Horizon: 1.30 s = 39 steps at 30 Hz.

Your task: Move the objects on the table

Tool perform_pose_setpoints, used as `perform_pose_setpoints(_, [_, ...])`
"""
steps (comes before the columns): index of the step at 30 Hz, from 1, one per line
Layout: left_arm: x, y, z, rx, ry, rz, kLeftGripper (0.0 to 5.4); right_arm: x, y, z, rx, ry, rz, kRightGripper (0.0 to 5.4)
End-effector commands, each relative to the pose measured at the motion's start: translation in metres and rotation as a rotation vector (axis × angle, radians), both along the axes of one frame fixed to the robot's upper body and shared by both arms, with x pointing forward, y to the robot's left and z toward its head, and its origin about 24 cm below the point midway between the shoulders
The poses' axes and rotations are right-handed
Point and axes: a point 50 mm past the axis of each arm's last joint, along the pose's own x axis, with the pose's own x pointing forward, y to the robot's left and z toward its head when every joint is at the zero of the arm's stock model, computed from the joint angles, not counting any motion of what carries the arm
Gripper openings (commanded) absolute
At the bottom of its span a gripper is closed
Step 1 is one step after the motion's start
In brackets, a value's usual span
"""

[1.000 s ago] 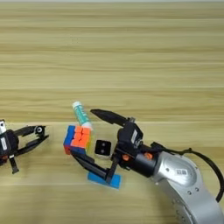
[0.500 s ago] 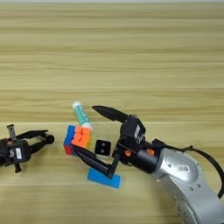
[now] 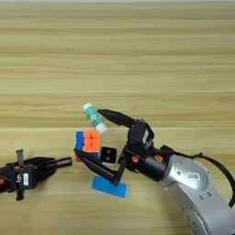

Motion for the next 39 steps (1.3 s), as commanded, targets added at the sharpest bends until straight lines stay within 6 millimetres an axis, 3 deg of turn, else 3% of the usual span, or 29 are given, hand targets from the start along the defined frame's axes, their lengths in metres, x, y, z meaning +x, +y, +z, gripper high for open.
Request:
perform_pose_setpoints(1, [-0.004, 0.003, -0.004, 0.022, 0.035, -0.007, 1.76, 0.001, 0.0, 0.004, 0.005, -0.01, -0.006, 5.4])
perform_pose_setpoints(24, [-0.002, -0.001, 0.003, -0.035, 0.021, -0.001, 3.75, 0.007, 0.0, 0.004, 0.019, -0.015, -0.038, 5.4])
perform_pose_setpoints(31, [-0.003, -0.015, 0.028, -0.245, 0.026, -0.006, 4.42, 0.035, -0.005, 0.004, 0.0, -0.024, -0.236, 5.4])
perform_pose_setpoints(39, [-0.004, -0.018, 0.035, -0.297, 0.047, -0.01, 5.34, 0.074, -0.019, -0.004, -0.023, 0.027, -0.499, 5.4])
